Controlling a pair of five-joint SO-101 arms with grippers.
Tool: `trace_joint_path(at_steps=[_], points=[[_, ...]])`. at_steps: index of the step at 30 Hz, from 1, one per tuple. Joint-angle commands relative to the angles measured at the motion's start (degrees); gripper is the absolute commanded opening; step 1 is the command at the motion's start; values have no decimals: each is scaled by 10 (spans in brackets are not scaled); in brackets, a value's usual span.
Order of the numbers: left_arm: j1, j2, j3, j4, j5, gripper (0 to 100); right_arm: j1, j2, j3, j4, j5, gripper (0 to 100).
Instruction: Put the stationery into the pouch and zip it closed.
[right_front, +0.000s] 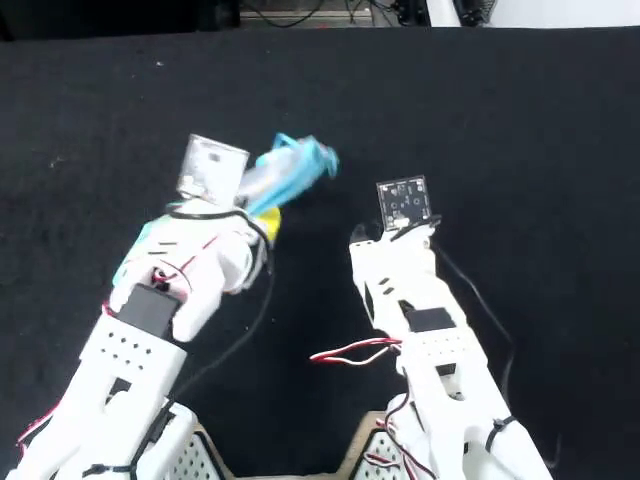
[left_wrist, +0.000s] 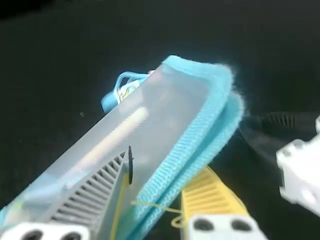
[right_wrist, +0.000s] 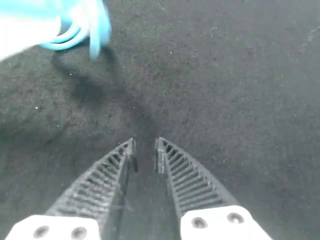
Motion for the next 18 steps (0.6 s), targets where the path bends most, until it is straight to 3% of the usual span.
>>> trace_joint_path(at_steps=[1, 8, 13, 18], points=[[23, 4, 0, -11, -22, 148, 9, -15, -4, -14, 3, 67], [37, 19, 76, -121, -23, 152, 9, -15, -4, -14, 3, 67], [37, 19, 90, -128, -18, 254, 9, -15, -4, -15, 3, 67], [6, 19, 90, -176, -18, 237, 9, -15, -4, -15, 3, 67]])
